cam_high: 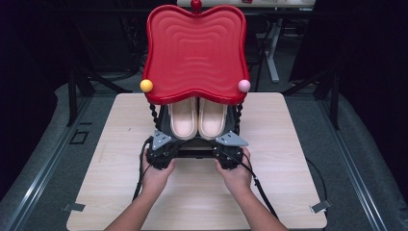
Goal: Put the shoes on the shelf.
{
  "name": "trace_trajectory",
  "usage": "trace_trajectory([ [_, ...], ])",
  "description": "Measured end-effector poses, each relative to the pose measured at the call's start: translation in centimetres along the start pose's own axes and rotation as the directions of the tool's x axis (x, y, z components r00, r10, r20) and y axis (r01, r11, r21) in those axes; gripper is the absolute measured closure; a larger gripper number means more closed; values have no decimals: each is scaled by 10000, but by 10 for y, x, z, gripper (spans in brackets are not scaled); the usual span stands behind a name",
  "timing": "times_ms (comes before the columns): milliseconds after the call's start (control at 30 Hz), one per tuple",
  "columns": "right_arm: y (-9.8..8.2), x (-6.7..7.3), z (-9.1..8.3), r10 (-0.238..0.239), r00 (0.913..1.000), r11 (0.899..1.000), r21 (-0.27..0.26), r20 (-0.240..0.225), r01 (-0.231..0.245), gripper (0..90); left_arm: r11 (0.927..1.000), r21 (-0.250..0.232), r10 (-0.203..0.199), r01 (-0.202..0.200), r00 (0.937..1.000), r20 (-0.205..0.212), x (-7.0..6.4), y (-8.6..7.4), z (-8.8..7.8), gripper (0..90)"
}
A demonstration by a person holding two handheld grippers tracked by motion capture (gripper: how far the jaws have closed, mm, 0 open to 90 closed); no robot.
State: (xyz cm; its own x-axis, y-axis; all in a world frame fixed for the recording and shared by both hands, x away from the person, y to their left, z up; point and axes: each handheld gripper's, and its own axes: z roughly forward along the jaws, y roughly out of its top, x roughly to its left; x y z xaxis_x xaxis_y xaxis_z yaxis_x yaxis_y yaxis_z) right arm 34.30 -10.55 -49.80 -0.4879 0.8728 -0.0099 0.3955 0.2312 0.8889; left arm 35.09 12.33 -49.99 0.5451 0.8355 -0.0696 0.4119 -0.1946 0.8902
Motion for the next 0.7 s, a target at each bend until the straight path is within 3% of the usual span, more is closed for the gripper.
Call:
trace_trajectory([
  [300,0,-2,0,29,10000,10000,-9,-75,-29,876,9999,-69,88,-88,10000,-21,-2,-1,-1,900],
  [400,-1,-3,-8,167,9996,9997,-170,-207,-170,863,9995,-229,197,-196,9998,10,-3,-1,-8,900],
  [533,2,-5,-21,43,10000,9991,-415,59,-41,847,9987,-422,281,-288,9995,-171,-4,3,-17,900],
  [700,9,-11,-30,274,9995,9980,-573,174,-264,795,9965,-784,263,-297,9987,-441,-1,14,-24,847],
])
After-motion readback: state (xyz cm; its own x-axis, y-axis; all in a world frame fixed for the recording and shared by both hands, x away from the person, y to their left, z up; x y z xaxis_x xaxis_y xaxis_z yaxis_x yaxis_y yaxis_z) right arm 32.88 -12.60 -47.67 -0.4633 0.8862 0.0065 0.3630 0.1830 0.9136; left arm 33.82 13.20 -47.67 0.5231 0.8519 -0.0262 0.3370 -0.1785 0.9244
